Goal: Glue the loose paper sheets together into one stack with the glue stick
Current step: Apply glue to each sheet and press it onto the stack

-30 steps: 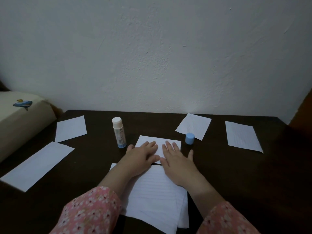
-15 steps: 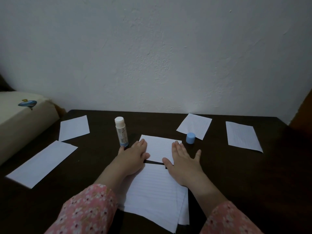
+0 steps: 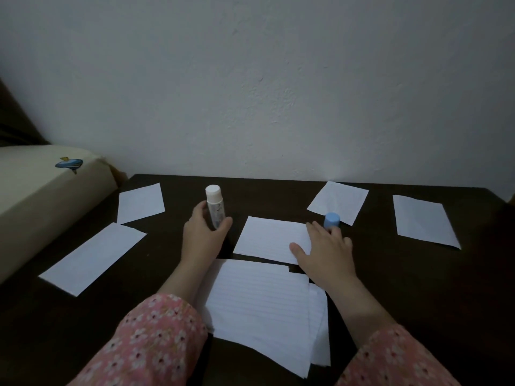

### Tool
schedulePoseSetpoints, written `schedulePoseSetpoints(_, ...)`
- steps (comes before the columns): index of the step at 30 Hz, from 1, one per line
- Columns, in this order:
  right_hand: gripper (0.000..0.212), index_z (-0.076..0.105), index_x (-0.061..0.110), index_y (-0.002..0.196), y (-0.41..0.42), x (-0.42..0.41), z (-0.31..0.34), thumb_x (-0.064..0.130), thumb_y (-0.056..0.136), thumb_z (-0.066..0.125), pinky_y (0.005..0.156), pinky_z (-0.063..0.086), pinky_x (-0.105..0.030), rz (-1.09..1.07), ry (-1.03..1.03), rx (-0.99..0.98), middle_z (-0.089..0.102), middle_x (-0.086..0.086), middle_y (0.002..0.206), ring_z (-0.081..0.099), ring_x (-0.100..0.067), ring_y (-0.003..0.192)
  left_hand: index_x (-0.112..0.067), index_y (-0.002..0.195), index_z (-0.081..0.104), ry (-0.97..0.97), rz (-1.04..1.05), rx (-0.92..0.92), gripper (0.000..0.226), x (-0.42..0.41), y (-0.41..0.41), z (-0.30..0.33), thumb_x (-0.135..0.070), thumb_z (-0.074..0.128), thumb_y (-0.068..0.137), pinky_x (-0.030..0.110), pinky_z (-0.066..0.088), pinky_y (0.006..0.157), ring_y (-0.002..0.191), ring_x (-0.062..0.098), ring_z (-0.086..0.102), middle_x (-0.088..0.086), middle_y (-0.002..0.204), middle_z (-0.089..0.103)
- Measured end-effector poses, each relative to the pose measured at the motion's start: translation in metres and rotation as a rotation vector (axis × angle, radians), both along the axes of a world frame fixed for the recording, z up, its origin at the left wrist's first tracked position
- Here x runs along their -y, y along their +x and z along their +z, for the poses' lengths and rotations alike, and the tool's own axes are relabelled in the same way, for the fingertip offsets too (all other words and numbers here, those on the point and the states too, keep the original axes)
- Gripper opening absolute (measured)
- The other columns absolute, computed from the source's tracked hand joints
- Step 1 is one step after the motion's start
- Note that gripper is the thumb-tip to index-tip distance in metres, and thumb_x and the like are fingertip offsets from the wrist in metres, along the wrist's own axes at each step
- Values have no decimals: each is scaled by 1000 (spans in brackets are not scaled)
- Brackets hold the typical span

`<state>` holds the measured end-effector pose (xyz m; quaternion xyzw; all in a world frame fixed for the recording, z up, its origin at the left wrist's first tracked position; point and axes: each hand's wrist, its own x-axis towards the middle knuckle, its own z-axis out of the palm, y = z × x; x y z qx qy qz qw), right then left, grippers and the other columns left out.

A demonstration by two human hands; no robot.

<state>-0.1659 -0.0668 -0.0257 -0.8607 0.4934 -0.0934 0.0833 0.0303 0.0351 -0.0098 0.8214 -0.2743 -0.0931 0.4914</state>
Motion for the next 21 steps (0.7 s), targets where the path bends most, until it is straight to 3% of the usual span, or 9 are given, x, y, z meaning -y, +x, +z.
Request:
schedulePoseSetpoints(5,65,25,28,149,0,-1,2,57,93,41,112,24,-45,-9,-18,67,36,5,150,26,-20,137,-20,126,50,26,-189,-64,35,-5,5,6,-29,58,93,32,43,87,112,17,52,-1,125,56)
schedulePoseSetpoints(8,64,25,30,149,0,-3,4,54,92,45,110,27,-44,-2,-56,101,44,5,141,32,-19,132,-24,106,56,7,-330,-182,15,-21,4,21,-26,57,91,33,45,84,108,19,56,-1,110,61)
schedulePoseSetpoints(12,62,27,33,148,3,-9,8,46,93,52,105,28,-40,-10,-37,213,53,4,128,42,-17,122,-27,102,60,319,-539,-41,33,-51,-7,40,-27,79,74,22,44,75,95,5,59,-9,99,66)
schedulePoseSetpoints(15,53,34,34,145,0,-17,13,37,95,53,95,30,-31,-4,7,447,57,5,101,49,-12,93,-33,104,58,437,-563,-62,48,-67,-13,38,-24,85,66,19,39,75,94,-4,55,-17,98,68)
schedulePoseSetpoints(17,48,39,33,142,-3,-23,17,33,96,54,98,34,-31,-5,42,617,49,10,89,40,-6,80,-38,102,55,450,-554,-57,52,-75,-14,34,-22,86,65,20,39,78,92,-6,53,-20,97,67)
schedulePoseSetpoints(19,45,45,34,139,-5,-27,18,33,95,57,101,41,-40,-19,81,774,49,11,91,45,-7,85,-40,104,52,426,-529,-58,56,-81,-16,30,-20,87,64,27,42,88,97,-2,54,-20,100,66)
schedulePoseSetpoints(21,44,49,38,135,-7,-33,20,37,92,59,96,47,-45,-36,111,929,54,11,102,53,-18,104,-41,104,52,391,-504,-46,56,-83,-19,26,-22,86,64,30,43,93,100,2,54,-19,102,65)
